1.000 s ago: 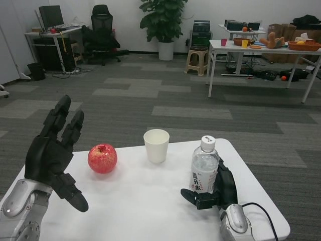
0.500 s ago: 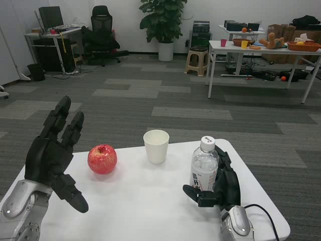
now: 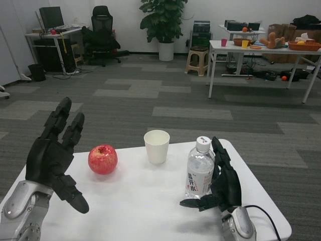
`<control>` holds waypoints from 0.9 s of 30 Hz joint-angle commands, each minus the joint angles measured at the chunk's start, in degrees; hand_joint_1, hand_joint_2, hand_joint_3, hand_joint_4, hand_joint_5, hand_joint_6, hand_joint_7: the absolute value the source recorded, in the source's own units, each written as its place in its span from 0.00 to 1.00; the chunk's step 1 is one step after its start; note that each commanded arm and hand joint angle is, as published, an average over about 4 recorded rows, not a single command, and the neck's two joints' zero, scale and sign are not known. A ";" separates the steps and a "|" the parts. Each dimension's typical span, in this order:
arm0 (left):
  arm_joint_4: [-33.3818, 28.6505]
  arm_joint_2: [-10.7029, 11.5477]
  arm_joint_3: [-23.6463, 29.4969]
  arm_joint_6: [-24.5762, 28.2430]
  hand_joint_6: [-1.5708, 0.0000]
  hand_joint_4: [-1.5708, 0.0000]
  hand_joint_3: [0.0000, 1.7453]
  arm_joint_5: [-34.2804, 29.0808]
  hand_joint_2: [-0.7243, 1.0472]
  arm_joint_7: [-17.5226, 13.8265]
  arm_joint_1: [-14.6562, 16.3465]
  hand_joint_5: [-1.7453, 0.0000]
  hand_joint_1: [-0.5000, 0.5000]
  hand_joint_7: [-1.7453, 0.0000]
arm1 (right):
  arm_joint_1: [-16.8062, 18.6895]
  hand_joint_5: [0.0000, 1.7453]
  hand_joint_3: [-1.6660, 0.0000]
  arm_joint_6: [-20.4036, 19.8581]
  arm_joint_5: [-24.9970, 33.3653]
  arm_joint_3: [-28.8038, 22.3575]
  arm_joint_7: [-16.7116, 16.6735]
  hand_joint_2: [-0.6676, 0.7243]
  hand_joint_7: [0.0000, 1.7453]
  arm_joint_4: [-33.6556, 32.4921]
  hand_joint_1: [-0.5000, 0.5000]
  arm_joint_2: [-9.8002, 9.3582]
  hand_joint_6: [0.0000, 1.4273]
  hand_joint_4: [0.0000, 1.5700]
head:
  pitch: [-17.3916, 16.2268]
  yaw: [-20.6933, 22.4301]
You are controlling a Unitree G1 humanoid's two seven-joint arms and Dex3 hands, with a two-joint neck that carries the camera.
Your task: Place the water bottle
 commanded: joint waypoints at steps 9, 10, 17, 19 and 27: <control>0.28 0.33 0.26 -0.03 1.00 1.00 0.05 0.34 0.05 0.19 -0.75 1.00 0.00 1.00 | 6.54 0.00 0.93 0.93 -1.76 -6.40 -4.37 0.77 0.00 -19.80 0.04 -1.79 0.00 0.00 | -0.37 -0.93; 0.30 0.40 0.26 -0.03 1.00 1.00 0.05 0.34 0.05 0.19 -0.82 1.00 0.00 1.00 | 7.14 0.00 0.93 1.52 -2.81 -7.69 -4.74 0.77 0.00 -21.32 0.04 -1.90 0.00 0.00 | -0.37 -0.97; 0.63 0.73 0.21 -0.03 1.00 1.00 0.05 0.21 0.05 0.19 -1.19 1.00 0.00 1.00 | 11.55 0.00 0.94 5.28 -5.32 -14.66 -6.69 0.77 0.00 -31.23 0.04 -1.61 0.00 0.00 | -0.56 -1.47; 0.77 0.86 0.04 -0.03 1.00 1.00 0.05 0.07 0.05 0.19 -1.37 1.00 0.00 1.00 | 13.13 0.00 0.94 6.11 -5.58 -16.95 -6.69 0.77 0.00 -34.66 0.04 -0.91 0.00 0.00 | -0.72 -1.83; 0.92 1.60 -0.64 -0.03 1.00 1.00 0.05 -0.52 0.05 0.19 -1.66 1.00 0.00 1.00 | 16.12 0.00 0.95 5.12 -5.03 -20.72 -6.61 0.77 0.00 -42.17 0.04 1.60 0.00 0.00 | -0.45 -2.24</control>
